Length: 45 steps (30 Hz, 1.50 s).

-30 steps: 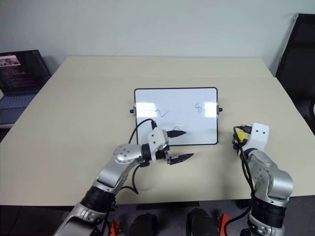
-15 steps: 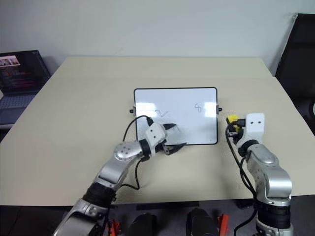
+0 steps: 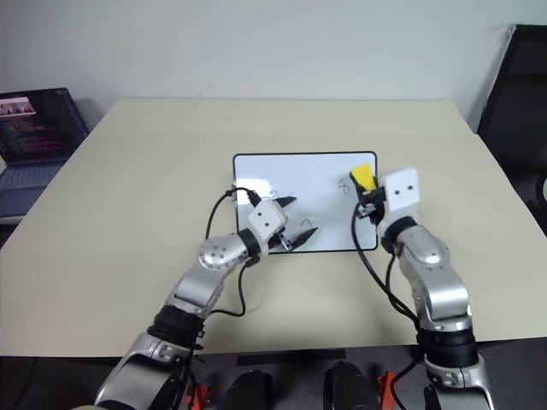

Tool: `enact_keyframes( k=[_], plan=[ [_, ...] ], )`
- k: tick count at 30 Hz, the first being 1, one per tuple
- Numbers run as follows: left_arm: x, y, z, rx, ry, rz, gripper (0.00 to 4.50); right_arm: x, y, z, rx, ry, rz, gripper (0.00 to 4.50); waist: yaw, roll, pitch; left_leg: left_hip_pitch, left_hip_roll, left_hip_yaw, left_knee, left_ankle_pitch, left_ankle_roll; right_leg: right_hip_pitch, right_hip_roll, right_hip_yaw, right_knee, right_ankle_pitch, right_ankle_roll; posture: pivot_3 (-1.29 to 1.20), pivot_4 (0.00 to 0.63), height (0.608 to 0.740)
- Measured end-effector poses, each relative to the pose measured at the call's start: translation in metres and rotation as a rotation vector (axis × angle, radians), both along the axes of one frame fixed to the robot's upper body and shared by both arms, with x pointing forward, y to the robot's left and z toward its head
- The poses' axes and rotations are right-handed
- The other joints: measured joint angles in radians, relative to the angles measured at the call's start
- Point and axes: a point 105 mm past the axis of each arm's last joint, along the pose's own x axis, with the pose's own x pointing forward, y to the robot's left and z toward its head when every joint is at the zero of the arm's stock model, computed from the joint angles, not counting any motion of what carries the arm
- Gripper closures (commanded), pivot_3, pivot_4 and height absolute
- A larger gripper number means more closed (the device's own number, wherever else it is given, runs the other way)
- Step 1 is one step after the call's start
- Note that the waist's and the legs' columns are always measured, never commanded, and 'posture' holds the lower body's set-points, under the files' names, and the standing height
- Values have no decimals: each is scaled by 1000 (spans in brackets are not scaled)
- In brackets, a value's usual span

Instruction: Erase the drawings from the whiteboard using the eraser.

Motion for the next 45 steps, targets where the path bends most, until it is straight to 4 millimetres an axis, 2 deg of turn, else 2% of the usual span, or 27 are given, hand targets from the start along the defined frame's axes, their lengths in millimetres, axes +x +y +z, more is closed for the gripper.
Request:
enact_keyframes(
  k=[3, 6, 11, 19, 24, 30, 33, 39, 45],
  plan=[
    [0, -1, 1, -2, -4, -2, 0, 5, 13, -2, 5, 6, 25, 3413, 1, 0, 0, -1, 0, 0, 0, 0, 0, 0, 0, 0, -1, 0, 0, 0, 150, 740],
    [0, -1, 1, -4, -4, -1, 0, 10, 23, -15, -7, 48, 39, 3413, 1, 0, 0, -1, 0, 0, 0, 0, 0, 0, -1, 0, -1, 0, 0, 0, 150, 740],
    [0, 0, 1, -4, -4, 2, 0, 15, 24, -34, -14, 130, 17, 3413, 1, 0, 0, -1, 0, 0, 0, 0, 0, 0, -1, 0, 0, 0, 0, 0, 150, 740],
    [-1, 2, -2, -5, 10, 15, 0, 22, 21, -31, -31, 119, -29, 3413, 1, 0, 0, 0, 0, 0, 1, 0, 0, 0, -1, 0, 0, 1, 1, 0, 150, 740],
    [-1, 3, -2, -8, 10, 16, 0, 30, 8, -23, -9, 112, -89, 3413, 1, 0, 0, 0, 0, 0, 2, 0, 0, 1, -1, 0, 0, 2, 1, 0, 150, 740],
    [-1, 3, -1, -9, 10, 18, 0, 28, -2, -25, -29, 119, -116, 3413, 6, 0, 0, 0, -1, 0, 2, 0, 0, 1, -1, 0, 0, 2, 1, 0, 150, 740],
    [-1, 6, -2, -13, 11, 26, 0, 20, -7, -32, -49, 134, -113, 3413, 5, -1, -1, 0, -1, 0, 2, 0, 0, 2, -2, 0, -1, 2, 1, 0, 150, 740],
    [-1, 7, -2, -15, 15, 28, 0, 5, 13, -49, -83, 199, -13, 3413, -6, -1, -1, 2, 1, 1, 1, 0, 0, 2, 0, 1, 0, 2, 1, 0, 150, 740],
    [-1, 7, -2, -16, 14, 28, 0, 10, 18, -48, -85, 206, 2, 3413, -17, -1, -1, 7, 1, 1, 1, 1, 0, 5, 1, 1, 1, 3, 1, 0, 150, 740]
  ],
)
